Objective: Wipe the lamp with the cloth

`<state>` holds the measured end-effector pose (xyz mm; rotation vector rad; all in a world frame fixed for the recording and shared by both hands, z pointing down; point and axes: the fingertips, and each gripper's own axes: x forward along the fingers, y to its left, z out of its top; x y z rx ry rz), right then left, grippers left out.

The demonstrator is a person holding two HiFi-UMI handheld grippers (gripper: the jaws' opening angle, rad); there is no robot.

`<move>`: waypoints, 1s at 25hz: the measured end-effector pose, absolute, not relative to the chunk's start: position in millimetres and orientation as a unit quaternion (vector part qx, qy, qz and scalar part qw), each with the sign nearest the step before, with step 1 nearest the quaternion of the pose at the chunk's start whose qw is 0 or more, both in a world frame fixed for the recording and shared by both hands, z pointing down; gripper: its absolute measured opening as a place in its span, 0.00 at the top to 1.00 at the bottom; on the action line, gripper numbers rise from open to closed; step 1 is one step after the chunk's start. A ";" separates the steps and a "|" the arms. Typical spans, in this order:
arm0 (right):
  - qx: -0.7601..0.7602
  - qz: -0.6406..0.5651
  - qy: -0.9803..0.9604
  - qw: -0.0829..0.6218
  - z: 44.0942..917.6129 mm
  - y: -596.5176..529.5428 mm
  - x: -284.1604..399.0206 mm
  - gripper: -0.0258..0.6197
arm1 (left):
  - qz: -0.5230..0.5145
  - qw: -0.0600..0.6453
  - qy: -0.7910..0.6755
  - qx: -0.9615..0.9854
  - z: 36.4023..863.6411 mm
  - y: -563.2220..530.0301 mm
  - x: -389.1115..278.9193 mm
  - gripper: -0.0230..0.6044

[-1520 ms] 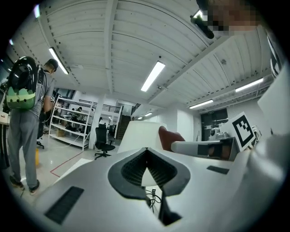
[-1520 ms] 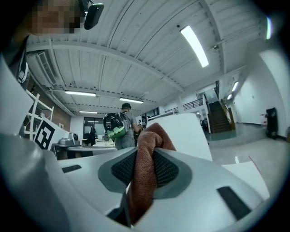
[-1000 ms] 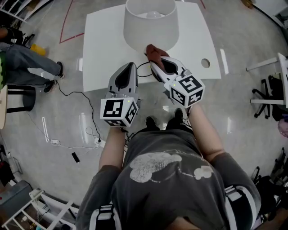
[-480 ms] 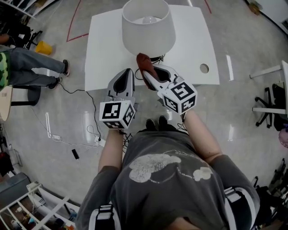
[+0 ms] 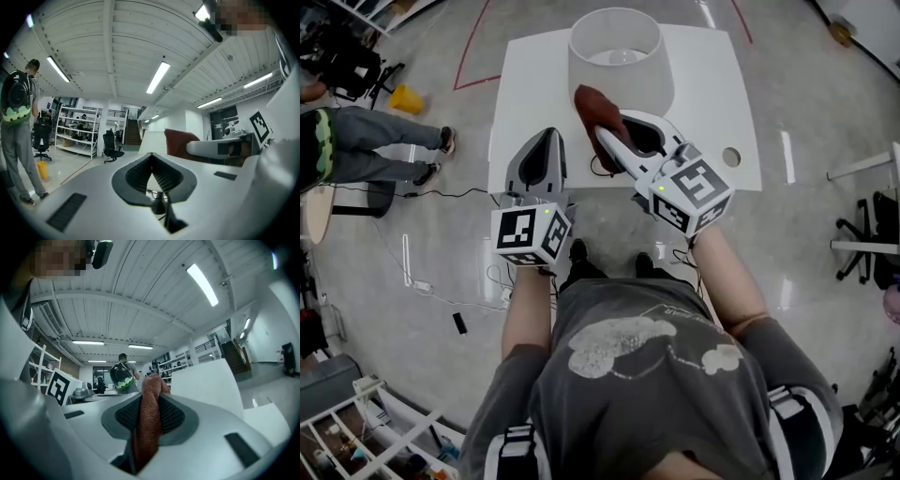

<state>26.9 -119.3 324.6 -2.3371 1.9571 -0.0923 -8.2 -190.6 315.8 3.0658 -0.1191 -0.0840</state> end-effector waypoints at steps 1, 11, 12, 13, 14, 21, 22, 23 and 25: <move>-0.768 -0.023 0.638 0.053 316.6 -123.9 29.1 0.83 | -0.032 0.037 -0.034 0.998 312.2 -196.5 -6.3 0.95; -0.829 0.007 0.553 0.079 282.5 -158.6 61.0 0.83 | -0.048 0.043 0.056 0.996 299.2 -247.8 24.8 0.95; -0.834 0.003 0.545 0.081 285.2 -163.2 61.7 0.83 | -0.046 0.046 0.065 0.996 300.6 -252.7 27.6 0.95; -0.839 -0.002 0.538 0.082 287.9 -168.3 62.4 0.83 | -0.044 0.050 0.073 0.995 302.4 -257.7 30.4 0.95; -0.843 -0.006 0.531 0.083 290.8 -173.8 62.9 0.83 | -0.042 0.052 0.082 0.994 304.6 -262.6 33.2 0.95; -0.875 -0.038 0.477 0.072 324.8 -198.6 64.5 0.83 | -0.026 0.065 0.139 0.988 323.0 -284.4 41.0 0.95; -0.880 -0.047 0.467 0.066 330.7 -201.0 64.8 0.83 | -0.022 0.067 0.147 0.987 326.1 -286.6 41.5 0.95; -0.885 -0.055 0.458 0.060 337.3 -203.0 64.8 0.83 | -0.018 0.068 0.154 0.985 329.4 -288.1 41.7 0.95; -0.892 -0.070 0.444 0.056 351.7 -205.6 64.8 0.83 | -0.010 0.070 0.168 0.983 335.9 -290.0 41.2 0.95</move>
